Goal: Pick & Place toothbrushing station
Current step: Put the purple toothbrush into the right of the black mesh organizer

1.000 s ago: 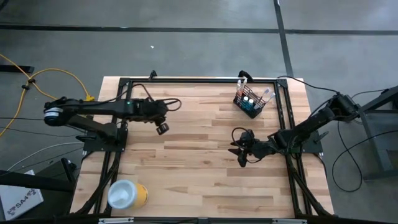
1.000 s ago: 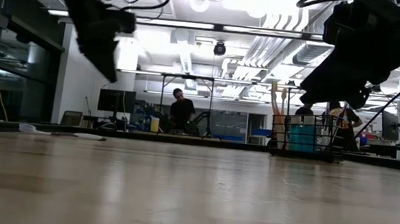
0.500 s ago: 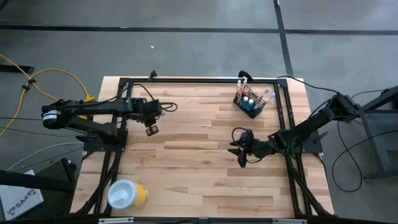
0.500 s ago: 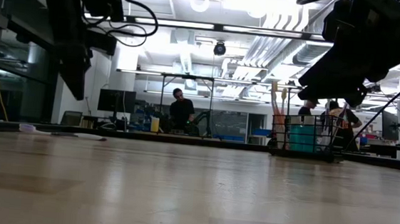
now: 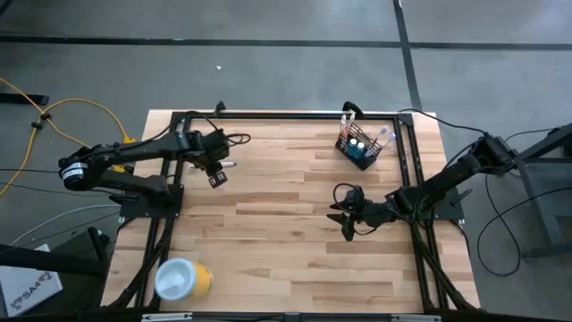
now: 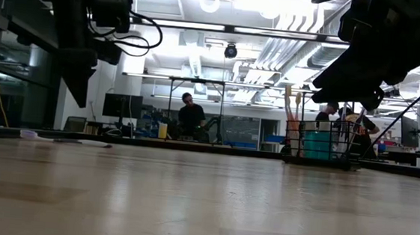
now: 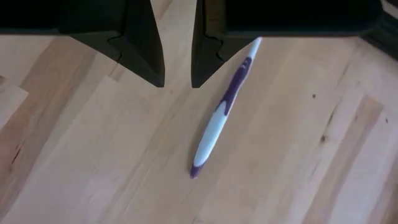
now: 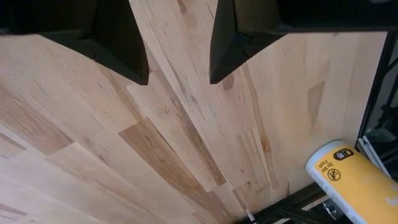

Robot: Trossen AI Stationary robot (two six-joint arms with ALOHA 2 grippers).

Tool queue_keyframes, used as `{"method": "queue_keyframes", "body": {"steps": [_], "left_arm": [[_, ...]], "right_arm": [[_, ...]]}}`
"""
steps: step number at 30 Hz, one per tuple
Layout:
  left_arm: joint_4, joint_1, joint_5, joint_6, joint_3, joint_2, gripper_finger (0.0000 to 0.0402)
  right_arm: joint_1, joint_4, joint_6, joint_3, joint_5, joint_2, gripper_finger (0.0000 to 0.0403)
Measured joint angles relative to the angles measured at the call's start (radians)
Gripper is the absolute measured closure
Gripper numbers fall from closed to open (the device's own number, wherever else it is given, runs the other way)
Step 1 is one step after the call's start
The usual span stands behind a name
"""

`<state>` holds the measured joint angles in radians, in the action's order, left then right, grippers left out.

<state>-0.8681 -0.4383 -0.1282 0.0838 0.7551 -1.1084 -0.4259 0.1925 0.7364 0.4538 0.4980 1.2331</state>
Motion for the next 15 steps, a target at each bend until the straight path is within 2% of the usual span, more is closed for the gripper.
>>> {"method": "queue_keyframes", "body": {"steps": [11, 15], "left_arm": [[-0.008, 0.054, 0.002, 0.011, 0.0, 0.0, 0.0328], [-0.018, 0.035, -0.011, -0.016, 0.0, 0.0, 0.0328]], "right_arm": [[0.0, 0.0, 0.0, 0.0, -0.001, 0.0, 0.0241], [0.0, 0.0, 0.0, 0.0, -0.001, 0.0, 0.0241]]}}
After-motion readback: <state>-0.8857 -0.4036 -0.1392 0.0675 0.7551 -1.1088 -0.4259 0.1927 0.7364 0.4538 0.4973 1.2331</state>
